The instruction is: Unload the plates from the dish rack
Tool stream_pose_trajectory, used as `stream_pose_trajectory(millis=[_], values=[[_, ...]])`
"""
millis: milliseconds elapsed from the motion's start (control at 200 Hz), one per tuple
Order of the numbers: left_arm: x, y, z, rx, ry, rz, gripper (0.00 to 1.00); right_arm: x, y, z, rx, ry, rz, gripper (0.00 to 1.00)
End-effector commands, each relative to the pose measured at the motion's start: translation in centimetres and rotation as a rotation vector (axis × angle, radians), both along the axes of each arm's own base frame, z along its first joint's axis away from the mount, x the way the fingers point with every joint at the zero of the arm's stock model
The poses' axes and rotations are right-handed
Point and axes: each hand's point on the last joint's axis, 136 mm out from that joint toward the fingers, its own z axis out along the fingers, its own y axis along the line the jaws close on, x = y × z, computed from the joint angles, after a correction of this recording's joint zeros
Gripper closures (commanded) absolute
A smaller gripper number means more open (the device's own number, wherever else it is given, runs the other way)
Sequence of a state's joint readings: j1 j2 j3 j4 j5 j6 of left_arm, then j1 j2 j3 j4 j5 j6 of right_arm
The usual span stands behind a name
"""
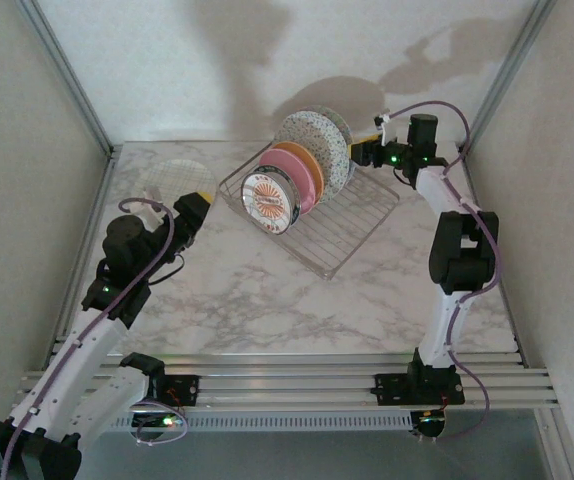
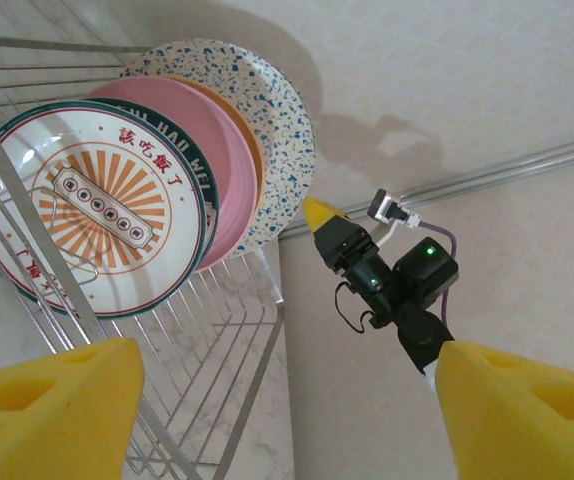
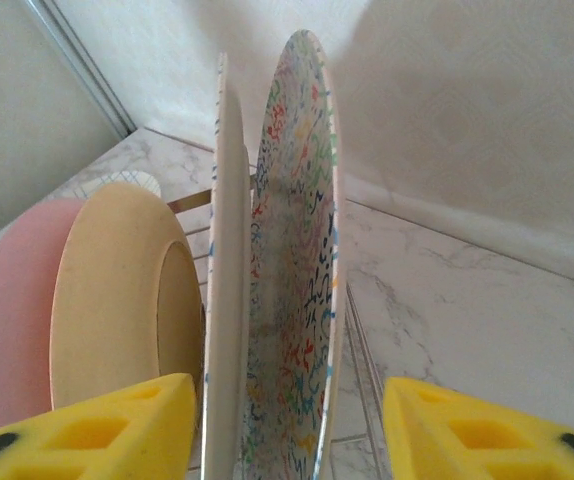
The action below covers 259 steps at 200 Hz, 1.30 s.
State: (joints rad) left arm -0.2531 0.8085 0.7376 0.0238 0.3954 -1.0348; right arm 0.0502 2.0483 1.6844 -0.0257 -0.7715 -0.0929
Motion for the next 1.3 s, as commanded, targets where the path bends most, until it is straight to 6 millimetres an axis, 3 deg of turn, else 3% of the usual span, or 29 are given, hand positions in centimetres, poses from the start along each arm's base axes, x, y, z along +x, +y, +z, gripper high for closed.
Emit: stream_pose_trajectory(millis=[0, 831, 1291], values=[[-0.1, -0.3, 1.5, 0.007, -0.046, -0.01, 0.23, 0.9, 0.1, 1.2, 0.027, -0.027, 0.013, 0.51], [0.2, -1.9, 3.5, 0.01, -0.08, -0.048, 0.24, 3.4, 0.3, -1.3, 0.079, 0.036, -0.012, 0.62], [0.4, -2.4, 3.8, 0.009, -0.079, -0.052, 0.24, 4.0, 1.8, -2.2, 0.117, 0.052, 0.03, 0.65]])
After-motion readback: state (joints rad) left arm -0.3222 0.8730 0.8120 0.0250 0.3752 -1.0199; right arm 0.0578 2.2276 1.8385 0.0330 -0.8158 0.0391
